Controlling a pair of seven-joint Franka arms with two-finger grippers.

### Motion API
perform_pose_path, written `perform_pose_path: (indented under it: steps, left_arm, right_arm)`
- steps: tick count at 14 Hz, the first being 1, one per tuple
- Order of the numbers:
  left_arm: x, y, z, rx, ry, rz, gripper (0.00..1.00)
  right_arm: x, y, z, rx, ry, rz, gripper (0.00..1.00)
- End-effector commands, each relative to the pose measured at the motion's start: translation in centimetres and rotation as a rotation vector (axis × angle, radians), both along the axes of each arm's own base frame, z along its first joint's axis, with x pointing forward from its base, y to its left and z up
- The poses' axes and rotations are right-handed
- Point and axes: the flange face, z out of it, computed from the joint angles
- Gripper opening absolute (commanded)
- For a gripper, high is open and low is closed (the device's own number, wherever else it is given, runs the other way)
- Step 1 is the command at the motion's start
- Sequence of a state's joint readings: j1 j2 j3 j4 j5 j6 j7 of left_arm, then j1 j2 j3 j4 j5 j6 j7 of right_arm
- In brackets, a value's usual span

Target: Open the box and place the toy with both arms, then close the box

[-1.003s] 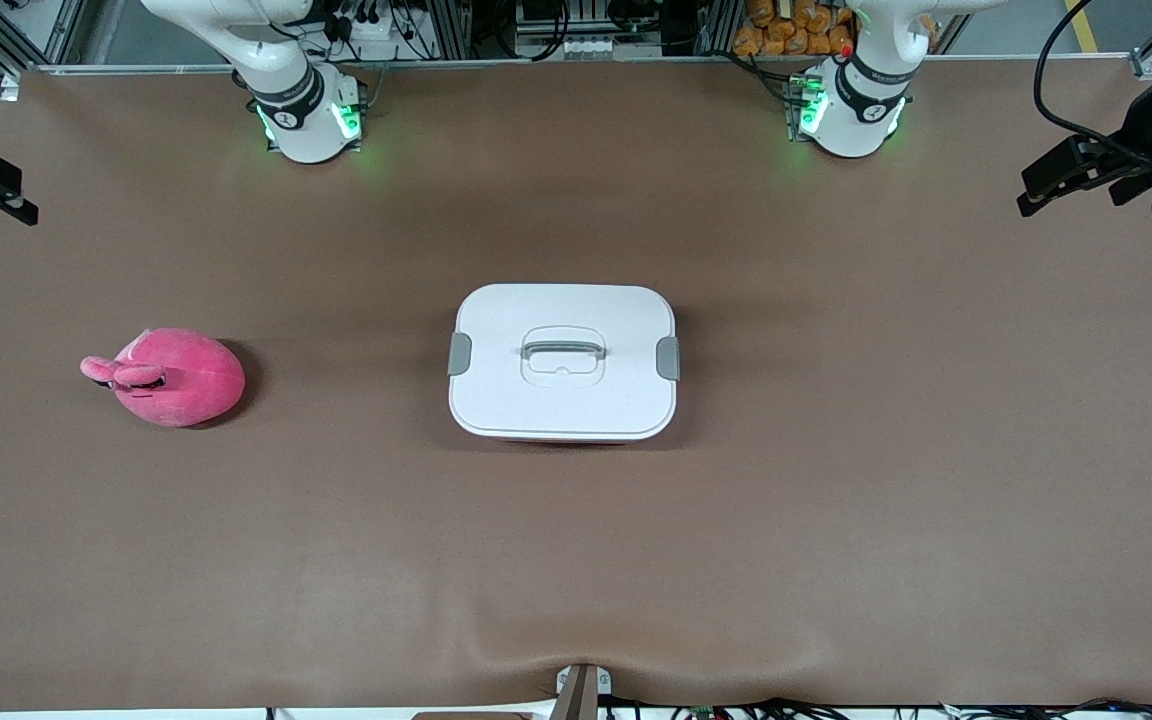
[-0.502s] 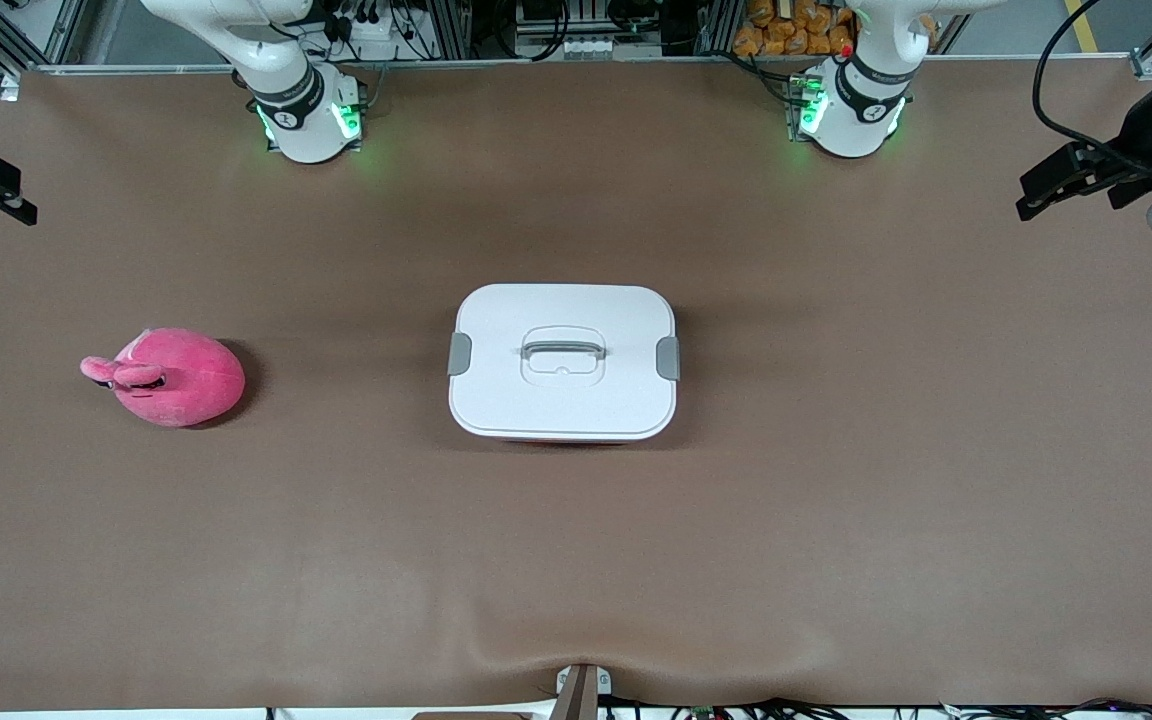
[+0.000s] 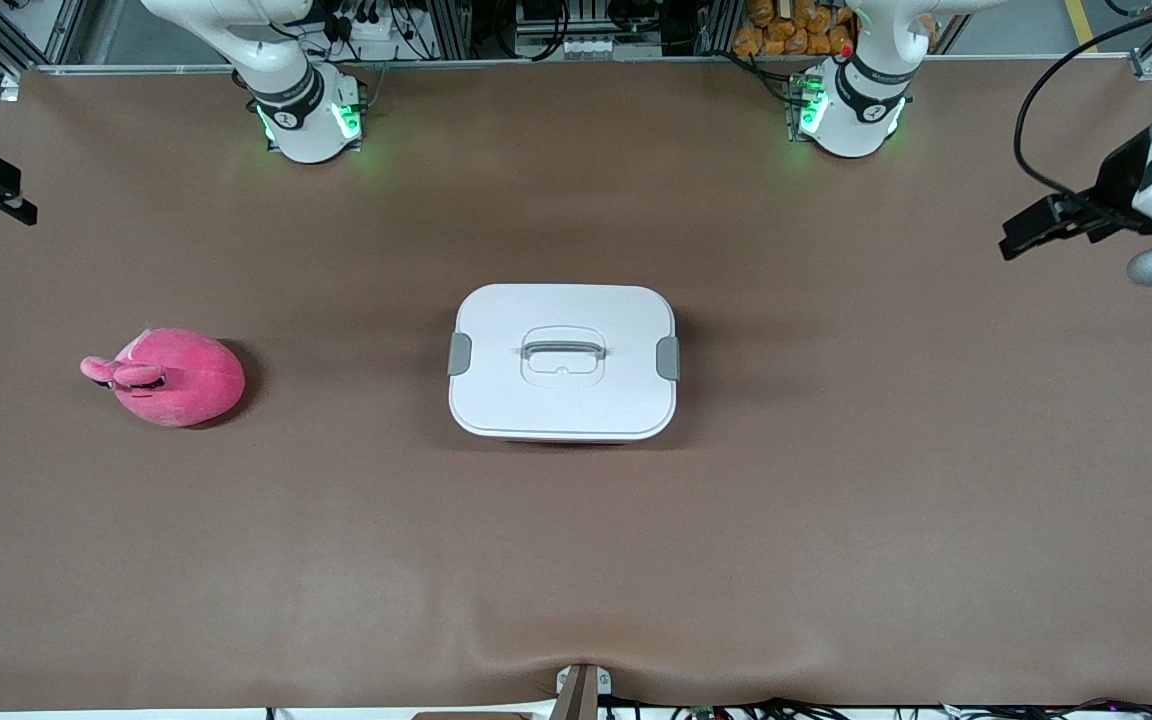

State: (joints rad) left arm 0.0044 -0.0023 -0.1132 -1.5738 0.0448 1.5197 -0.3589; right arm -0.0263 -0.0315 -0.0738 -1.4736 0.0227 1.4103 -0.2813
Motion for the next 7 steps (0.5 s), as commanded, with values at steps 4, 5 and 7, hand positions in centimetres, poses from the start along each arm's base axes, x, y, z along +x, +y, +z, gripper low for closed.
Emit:
perform_pose_path:
  steps: [4,5,7]
  left_arm:
    - [1.3,-4.9,-1.9,-0.003,-0.010,0.121,1.00]
    - [1.5,-5.8,-2.2,-0.005,-0.014,0.137,1.00]
    - [1.8,-7.3,-3.0,-0.006,-0.016,0.151,1.00]
  right_arm:
    - [0.0,0.1,0.4,-0.005,0.003,-0.014,1.00]
    - [0.0,0.0,0.4,-0.003,0.003,-0.016,1.00]
    - [0.0,0.1,0.4,-0.005,0.001,-0.014,1.00]
